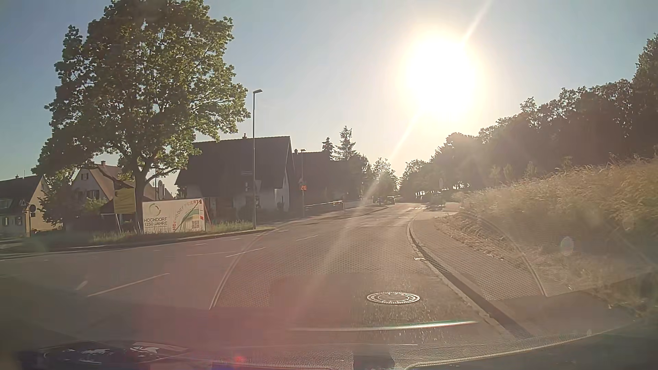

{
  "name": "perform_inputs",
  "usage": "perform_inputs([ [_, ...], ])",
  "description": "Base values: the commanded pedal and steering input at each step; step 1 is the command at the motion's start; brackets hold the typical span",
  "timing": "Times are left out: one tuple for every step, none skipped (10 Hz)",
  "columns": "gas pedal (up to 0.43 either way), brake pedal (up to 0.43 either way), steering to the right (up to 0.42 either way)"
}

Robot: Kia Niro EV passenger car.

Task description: Follow the waypoints while adhering to traffic rules and regulations

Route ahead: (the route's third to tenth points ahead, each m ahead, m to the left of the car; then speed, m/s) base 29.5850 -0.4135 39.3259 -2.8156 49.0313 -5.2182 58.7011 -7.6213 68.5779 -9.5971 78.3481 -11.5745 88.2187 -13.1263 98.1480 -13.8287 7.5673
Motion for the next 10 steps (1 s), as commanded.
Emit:
perform_inputs([
  [0.047,0.0,0.032],
  [0.047,0.0,0.032],
  [0.047,0.0,0.032],
  [0.047,0.0,0.032],
  [0.059,0.0,0.032],
  [0.059,0.0,0.033],
  [0.059,0.0,0.033],
  [0.059,0.0,0.033],
  [0.059,0.0,0.037],
  [0.059,0.0,0.041],
])
